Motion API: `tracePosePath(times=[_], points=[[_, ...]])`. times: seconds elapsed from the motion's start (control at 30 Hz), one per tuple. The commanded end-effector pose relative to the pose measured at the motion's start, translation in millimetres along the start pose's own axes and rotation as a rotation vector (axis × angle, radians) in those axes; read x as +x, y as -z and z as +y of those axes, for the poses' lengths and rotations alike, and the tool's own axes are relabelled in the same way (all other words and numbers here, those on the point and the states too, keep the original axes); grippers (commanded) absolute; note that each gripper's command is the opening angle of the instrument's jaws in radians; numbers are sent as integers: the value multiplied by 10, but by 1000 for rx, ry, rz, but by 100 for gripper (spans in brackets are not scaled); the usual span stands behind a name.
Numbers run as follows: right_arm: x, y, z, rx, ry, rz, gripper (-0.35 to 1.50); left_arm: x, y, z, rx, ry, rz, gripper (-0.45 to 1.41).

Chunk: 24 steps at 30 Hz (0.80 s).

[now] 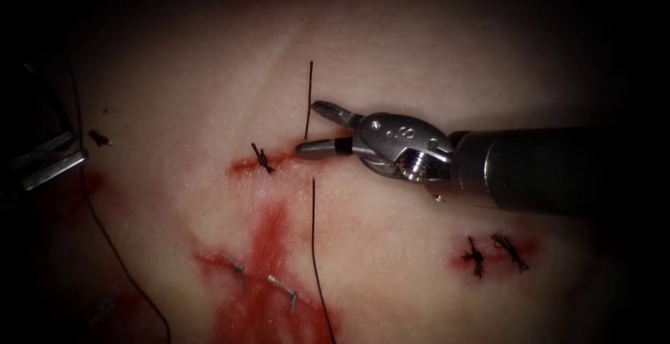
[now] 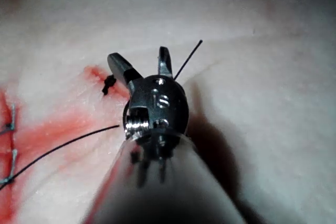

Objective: Wound Closure

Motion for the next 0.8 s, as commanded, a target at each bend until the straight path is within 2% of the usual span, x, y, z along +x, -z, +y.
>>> tracePosePath(times=[0.03,0.13,0.33,0.67,0.7,0.8], points=[[-9,-18,17,1,-67,42,126,-4,-7,0,-1,0,2,-45],[-16,-28,37,-3,-151,63,128,-4,-7,0,-1,0,2,-45],[-18,-57,38,-32,-157,77,125,-4,-8,0,-1,-1,2,-45],[-26,-66,39,-39,-146,70,123,-4,-7,1,0,-1,1,-45],[-27,-66,40,-45,-144,72,128,-3,-7,1,0,-1,1,-45],[-31,-63,45,-61,-137,69,128,-3,-7,2,-2,-1,3,-45]])
